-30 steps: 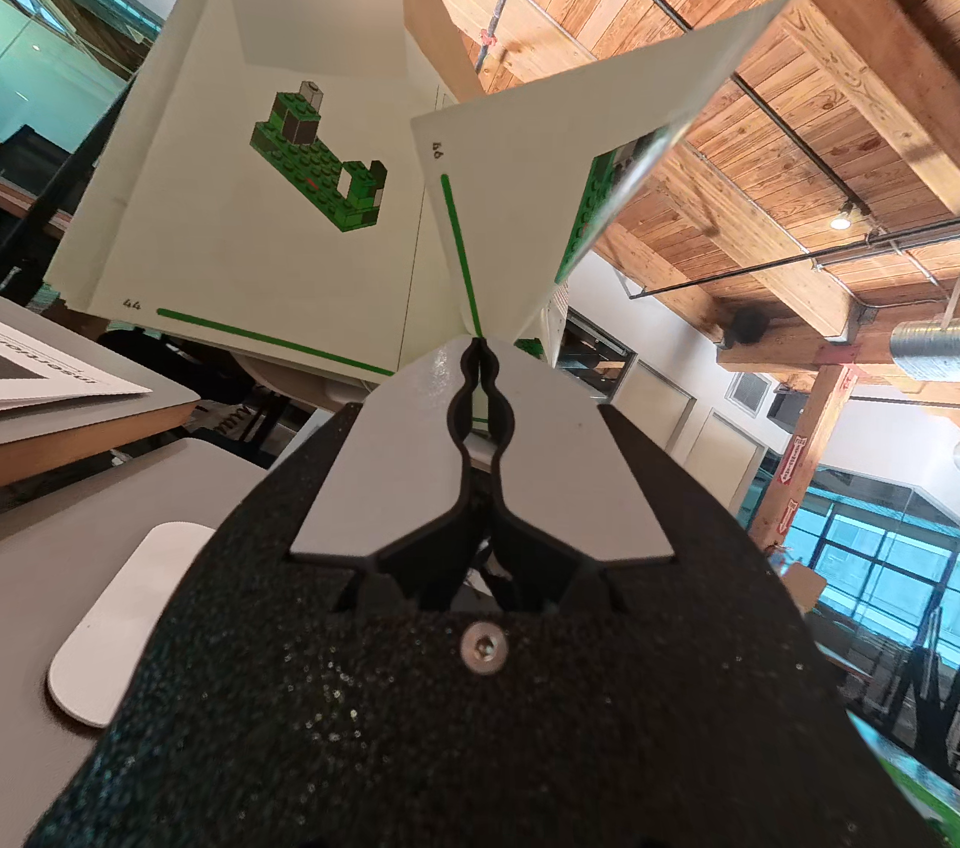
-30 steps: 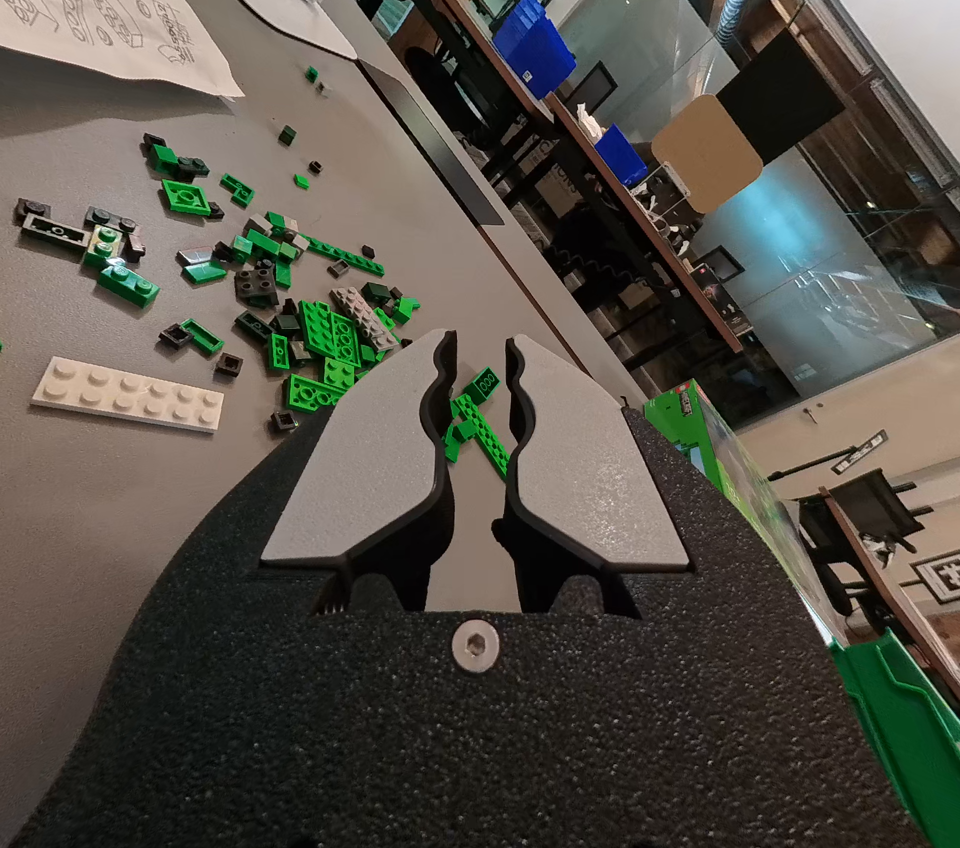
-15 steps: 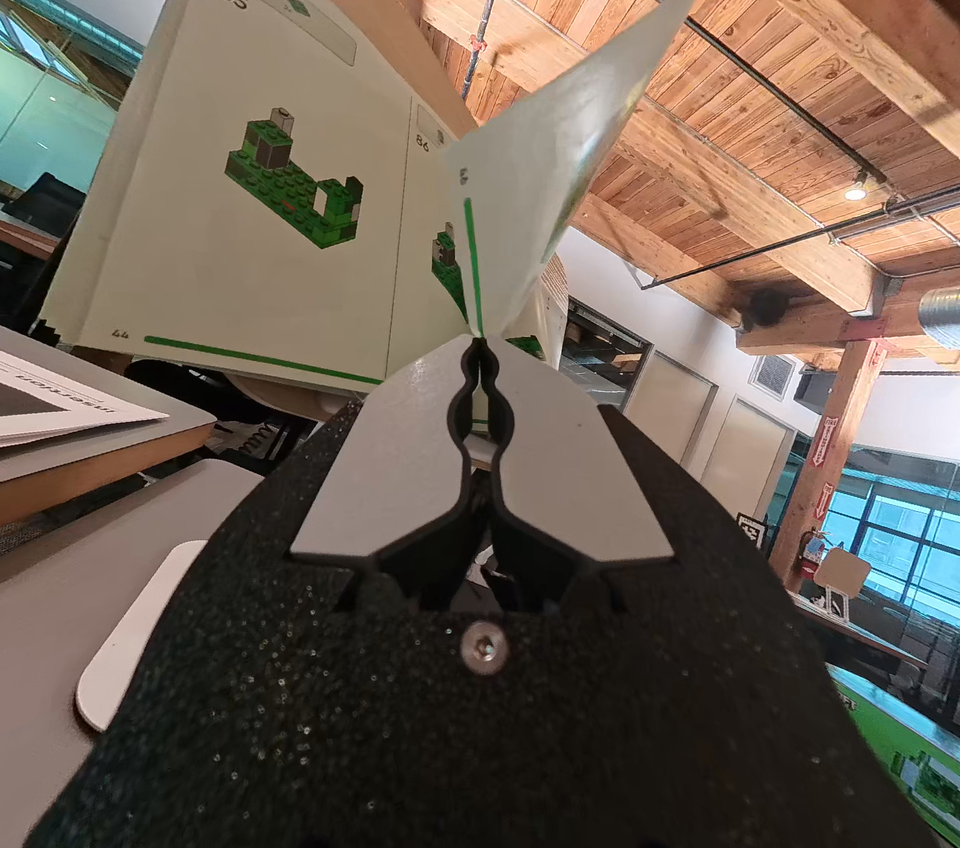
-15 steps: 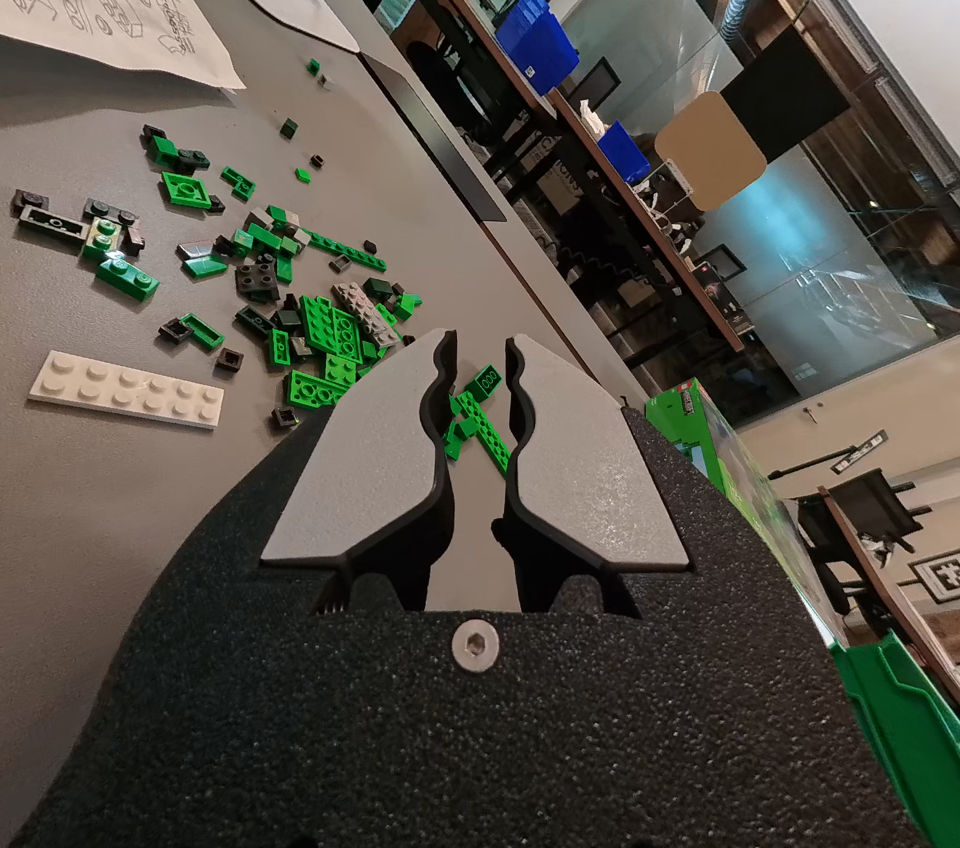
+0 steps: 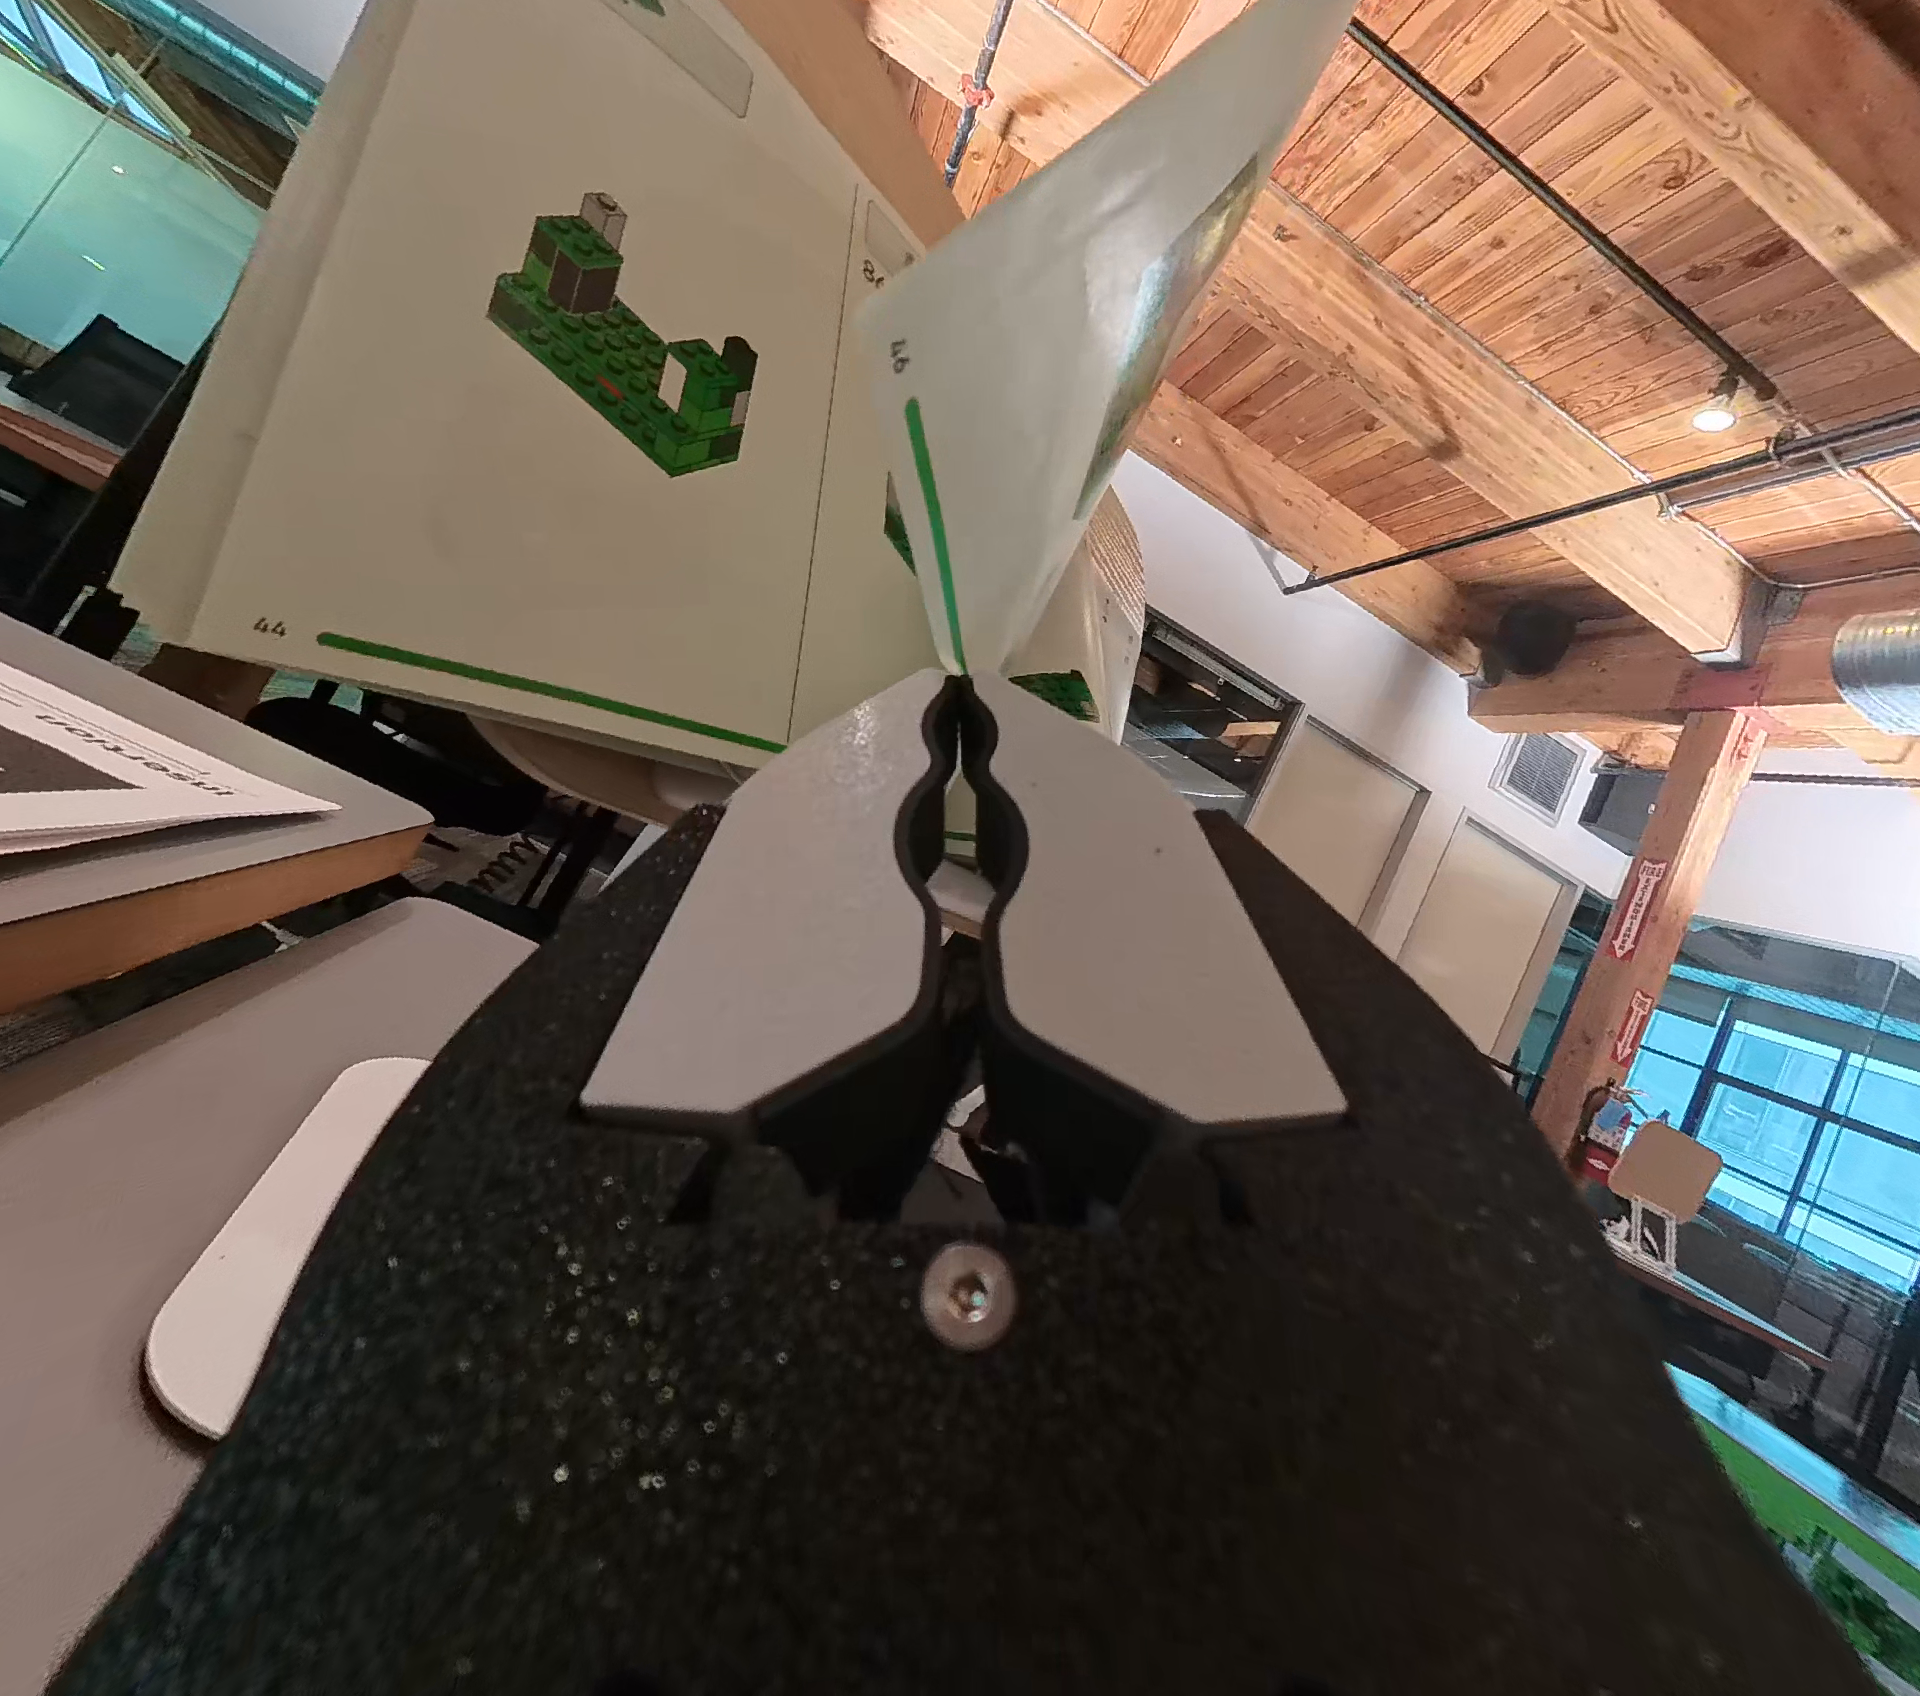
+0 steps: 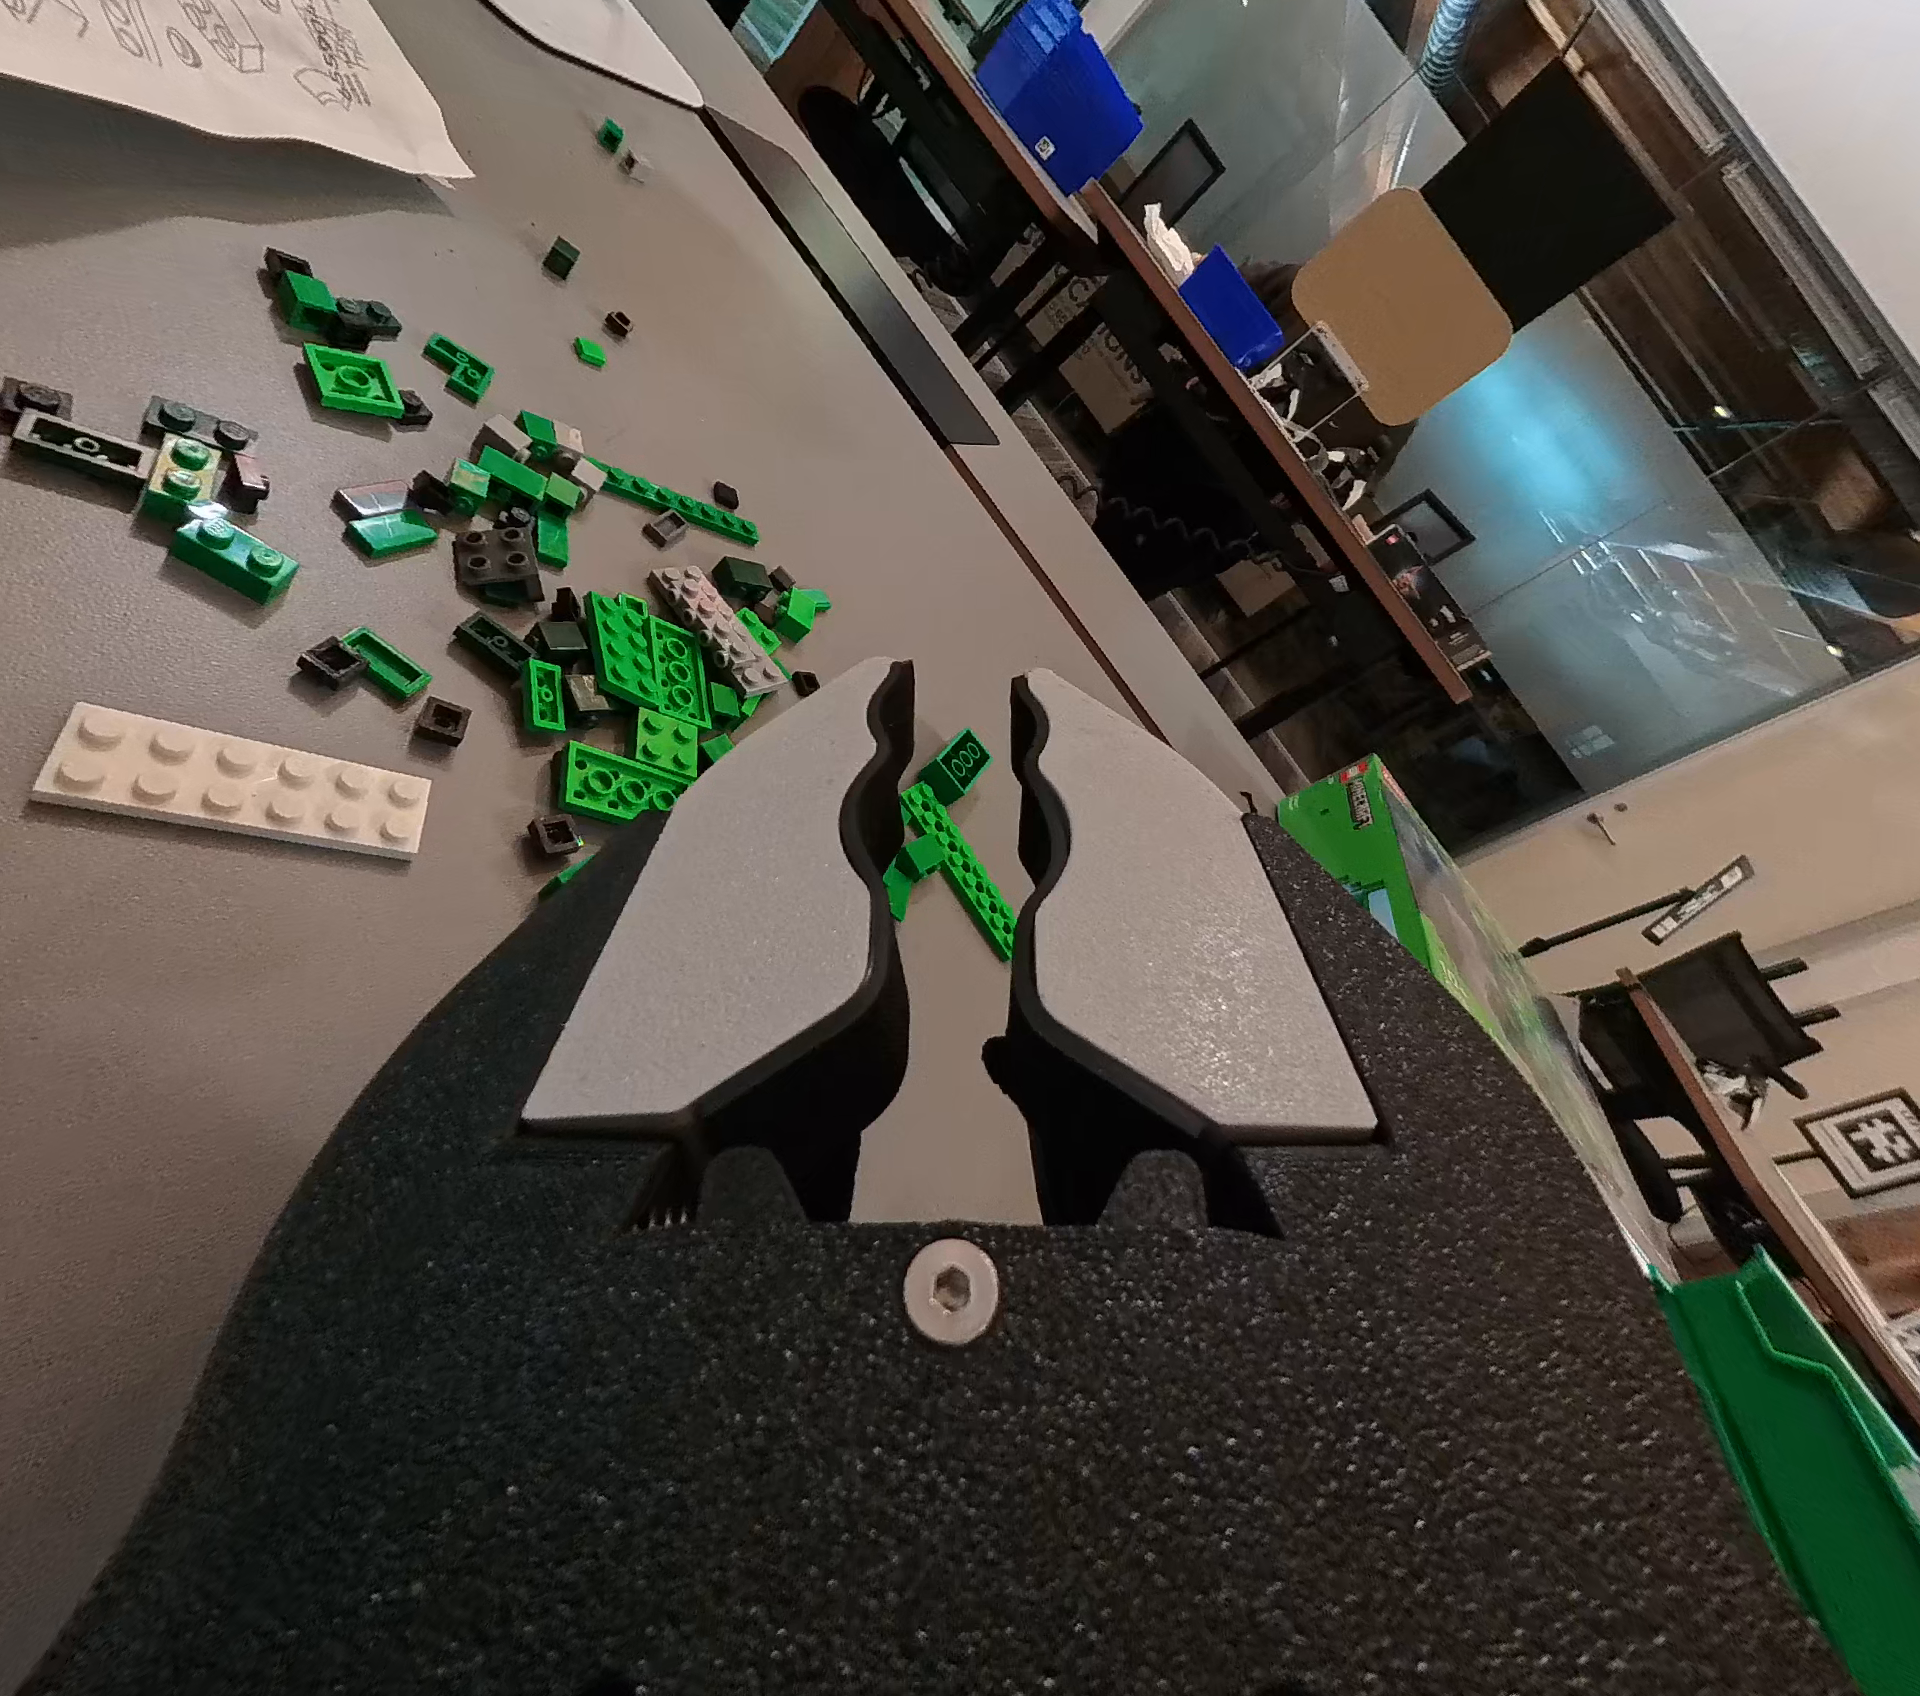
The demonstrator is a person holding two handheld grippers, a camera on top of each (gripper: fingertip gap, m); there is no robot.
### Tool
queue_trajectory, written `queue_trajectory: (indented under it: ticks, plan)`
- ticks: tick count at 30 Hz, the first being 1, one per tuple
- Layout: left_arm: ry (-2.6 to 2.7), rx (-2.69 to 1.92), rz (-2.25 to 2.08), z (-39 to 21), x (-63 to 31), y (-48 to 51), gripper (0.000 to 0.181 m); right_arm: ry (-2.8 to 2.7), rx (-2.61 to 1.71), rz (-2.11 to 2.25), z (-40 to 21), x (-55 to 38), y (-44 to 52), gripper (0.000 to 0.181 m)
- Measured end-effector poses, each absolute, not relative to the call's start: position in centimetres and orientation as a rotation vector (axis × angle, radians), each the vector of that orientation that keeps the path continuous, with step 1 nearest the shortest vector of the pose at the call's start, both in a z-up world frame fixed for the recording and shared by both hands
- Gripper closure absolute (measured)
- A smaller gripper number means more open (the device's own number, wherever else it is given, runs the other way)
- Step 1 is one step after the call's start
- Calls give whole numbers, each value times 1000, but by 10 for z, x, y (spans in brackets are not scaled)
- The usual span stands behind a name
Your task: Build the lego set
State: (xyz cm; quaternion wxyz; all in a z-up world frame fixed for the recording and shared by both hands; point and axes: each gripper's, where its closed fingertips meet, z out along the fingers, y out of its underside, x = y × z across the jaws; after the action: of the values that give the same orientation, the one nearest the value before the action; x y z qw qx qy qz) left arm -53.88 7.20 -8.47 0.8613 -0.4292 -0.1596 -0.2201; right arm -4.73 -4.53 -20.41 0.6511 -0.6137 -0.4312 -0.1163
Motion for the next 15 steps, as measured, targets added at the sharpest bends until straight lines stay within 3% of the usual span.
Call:
queue_trajectory:
  ticks: [15]
  plan:
    - [-361,-898,-487,-89,-541,73,181,-966,-1383,-275,-201,-45,-45,164]
